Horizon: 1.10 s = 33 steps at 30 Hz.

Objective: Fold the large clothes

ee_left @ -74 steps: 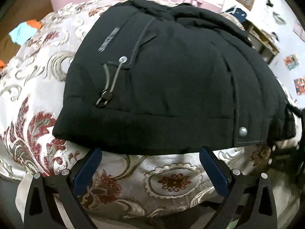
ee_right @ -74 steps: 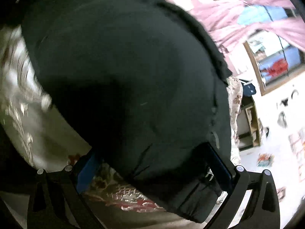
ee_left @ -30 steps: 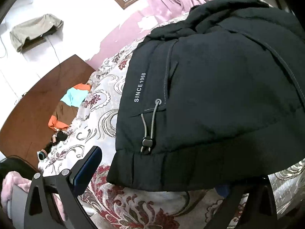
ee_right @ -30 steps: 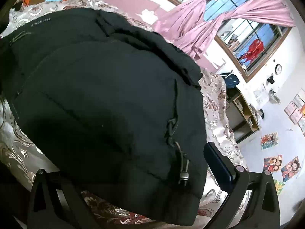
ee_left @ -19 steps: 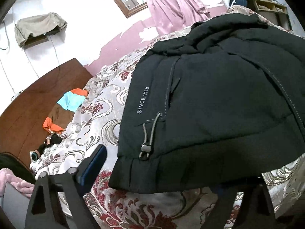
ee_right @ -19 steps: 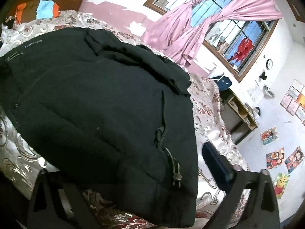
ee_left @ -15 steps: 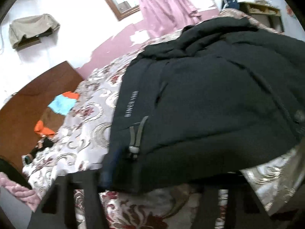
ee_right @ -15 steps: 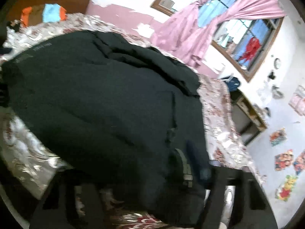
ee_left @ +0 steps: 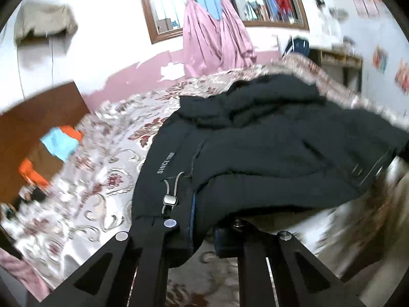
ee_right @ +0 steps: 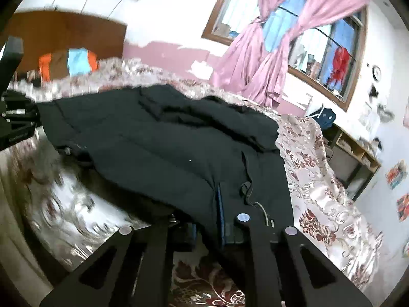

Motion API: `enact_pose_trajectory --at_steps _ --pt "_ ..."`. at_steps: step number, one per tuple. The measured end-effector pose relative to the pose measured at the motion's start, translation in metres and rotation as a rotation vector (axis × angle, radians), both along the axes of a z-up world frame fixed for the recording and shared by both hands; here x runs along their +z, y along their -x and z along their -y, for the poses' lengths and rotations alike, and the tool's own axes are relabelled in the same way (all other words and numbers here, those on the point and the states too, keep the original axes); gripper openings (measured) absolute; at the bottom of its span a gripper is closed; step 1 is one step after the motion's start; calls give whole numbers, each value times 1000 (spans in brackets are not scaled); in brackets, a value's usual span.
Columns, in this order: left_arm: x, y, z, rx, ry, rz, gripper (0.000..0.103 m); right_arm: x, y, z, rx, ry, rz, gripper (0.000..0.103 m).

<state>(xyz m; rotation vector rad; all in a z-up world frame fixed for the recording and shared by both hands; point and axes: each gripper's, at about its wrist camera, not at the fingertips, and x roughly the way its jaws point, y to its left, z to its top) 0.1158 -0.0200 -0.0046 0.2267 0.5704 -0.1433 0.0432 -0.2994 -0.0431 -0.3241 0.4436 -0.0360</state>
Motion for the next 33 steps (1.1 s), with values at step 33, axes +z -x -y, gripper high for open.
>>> enact_pose_trajectory --at_steps 33 --pt "141 42 -8 -91 198 71 8 129 82 16 59 -93 400 7"
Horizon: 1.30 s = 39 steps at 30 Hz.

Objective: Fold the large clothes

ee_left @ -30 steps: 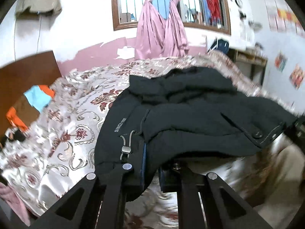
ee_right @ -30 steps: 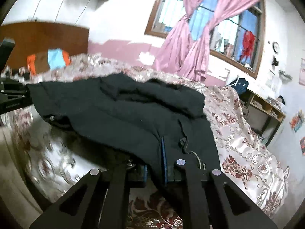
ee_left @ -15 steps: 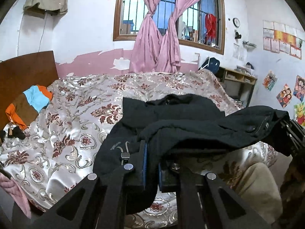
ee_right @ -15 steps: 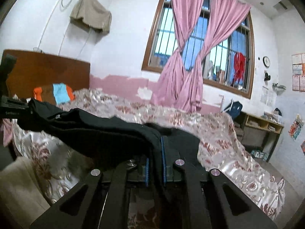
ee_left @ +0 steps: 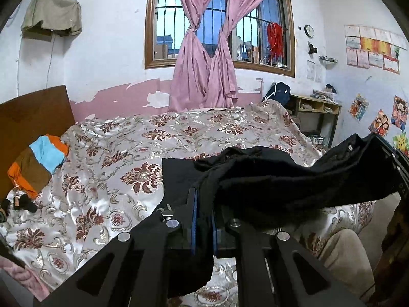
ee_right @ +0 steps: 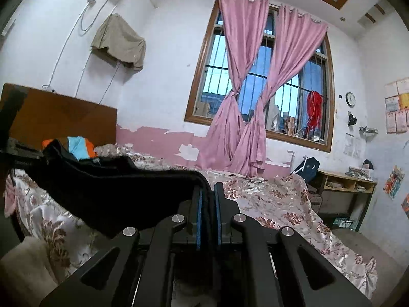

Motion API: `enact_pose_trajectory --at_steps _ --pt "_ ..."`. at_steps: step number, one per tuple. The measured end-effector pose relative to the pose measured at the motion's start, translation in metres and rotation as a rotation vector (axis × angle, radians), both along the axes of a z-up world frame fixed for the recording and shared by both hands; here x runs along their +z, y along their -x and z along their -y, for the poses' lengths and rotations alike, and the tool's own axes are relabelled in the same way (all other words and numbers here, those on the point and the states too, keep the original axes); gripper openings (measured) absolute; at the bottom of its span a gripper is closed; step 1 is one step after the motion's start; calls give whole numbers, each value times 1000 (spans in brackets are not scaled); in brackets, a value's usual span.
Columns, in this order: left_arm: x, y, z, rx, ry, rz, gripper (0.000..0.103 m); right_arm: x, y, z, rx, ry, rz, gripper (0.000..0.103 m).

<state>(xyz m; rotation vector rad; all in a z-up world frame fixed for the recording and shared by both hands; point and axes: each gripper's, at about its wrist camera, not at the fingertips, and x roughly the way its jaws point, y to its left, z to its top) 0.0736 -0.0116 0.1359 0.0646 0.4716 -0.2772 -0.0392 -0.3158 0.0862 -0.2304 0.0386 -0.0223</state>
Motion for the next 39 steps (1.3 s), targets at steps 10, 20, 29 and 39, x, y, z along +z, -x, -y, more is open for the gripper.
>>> enact_pose_trajectory --at_steps 10,20,29,39 --pt "3 -62 10 23 8 -19 8 7 -60 12 10 44 -20 5" --pt "-3 -140 27 8 70 -97 8 13 -132 39 -15 -75 6 3" --pt "-16 -213 54 6 -8 -106 8 -2 -199 44 -11 -4 -19 3" --pt "-50 -328 93 58 -100 -182 8 -12 -302 61 -9 87 -92 3"
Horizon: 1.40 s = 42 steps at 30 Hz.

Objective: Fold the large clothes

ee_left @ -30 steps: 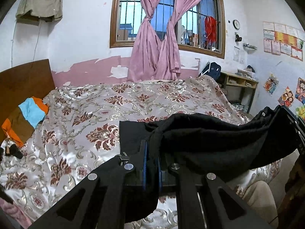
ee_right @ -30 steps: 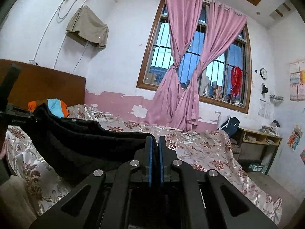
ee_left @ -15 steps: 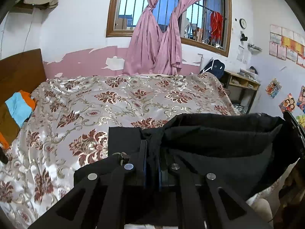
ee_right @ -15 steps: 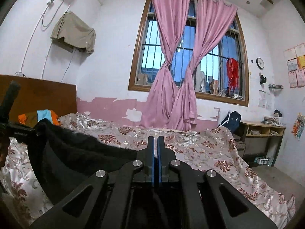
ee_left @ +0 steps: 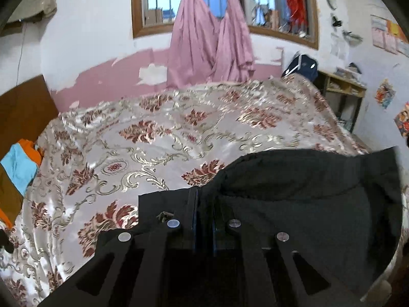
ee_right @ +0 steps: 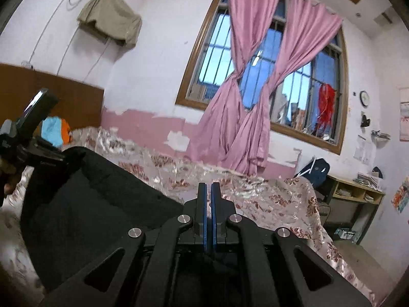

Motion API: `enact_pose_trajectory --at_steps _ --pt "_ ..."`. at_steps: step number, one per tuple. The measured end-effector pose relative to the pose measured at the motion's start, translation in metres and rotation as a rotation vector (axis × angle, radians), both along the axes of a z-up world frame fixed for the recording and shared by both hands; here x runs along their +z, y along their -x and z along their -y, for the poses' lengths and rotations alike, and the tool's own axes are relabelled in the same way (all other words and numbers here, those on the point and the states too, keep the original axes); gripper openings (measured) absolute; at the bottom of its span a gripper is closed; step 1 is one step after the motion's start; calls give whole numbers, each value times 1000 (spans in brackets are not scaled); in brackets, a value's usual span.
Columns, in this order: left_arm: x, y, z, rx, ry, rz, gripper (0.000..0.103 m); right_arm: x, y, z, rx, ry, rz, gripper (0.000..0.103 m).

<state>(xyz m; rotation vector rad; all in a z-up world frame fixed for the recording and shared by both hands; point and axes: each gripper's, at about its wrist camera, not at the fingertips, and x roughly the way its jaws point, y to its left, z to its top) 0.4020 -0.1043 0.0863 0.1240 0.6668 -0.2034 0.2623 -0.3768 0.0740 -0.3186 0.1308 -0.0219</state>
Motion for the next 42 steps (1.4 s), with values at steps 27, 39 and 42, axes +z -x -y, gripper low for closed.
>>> enact_pose_trajectory --at_steps 27,39,42 --pt "-97 -92 17 43 -97 -182 12 -144 -161 127 -265 -392 -513 73" --pt "-18 -17 1 -82 86 29 96 -71 -102 45 34 -293 -377 74" --pt "-20 4 7 -170 95 14 96 -69 -85 35 85 -306 -399 82"
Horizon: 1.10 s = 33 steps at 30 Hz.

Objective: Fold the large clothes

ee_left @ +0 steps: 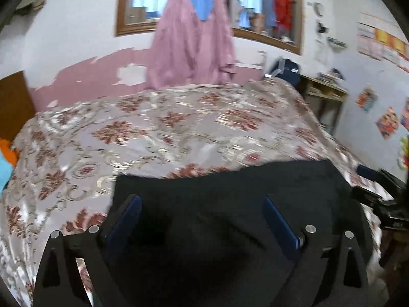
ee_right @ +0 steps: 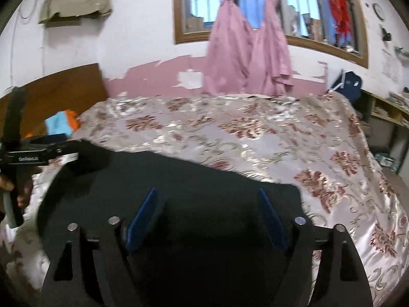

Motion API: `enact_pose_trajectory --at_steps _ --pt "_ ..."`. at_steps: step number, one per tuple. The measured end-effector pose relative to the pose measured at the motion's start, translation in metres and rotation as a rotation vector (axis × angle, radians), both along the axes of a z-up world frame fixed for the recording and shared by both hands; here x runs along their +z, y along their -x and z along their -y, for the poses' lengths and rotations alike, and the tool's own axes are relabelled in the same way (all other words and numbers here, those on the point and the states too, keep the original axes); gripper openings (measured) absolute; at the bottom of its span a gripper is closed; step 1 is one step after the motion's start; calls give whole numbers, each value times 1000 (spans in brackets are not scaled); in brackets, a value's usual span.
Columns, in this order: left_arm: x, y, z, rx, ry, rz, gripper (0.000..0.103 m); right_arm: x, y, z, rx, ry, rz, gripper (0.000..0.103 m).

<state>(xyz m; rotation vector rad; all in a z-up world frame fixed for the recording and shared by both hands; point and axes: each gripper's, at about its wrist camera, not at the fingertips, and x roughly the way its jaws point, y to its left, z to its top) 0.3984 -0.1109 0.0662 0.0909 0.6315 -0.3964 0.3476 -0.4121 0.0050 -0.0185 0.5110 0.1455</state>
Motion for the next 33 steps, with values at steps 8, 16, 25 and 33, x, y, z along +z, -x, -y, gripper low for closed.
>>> enact_pose_trajectory --at_steps 8,16,25,33 --pt "-65 22 12 -88 -69 -68 97 -44 18 1 22 16 -100 84" --pt "-78 -27 16 3 5 -98 103 -69 -38 22 -56 -150 -146 98" --pt "-96 -93 -15 189 86 -221 103 -82 -121 9 -107 -52 -243 102" --pt "-111 -121 -18 123 113 -262 103 -99 -152 23 -78 -146 -279 102"
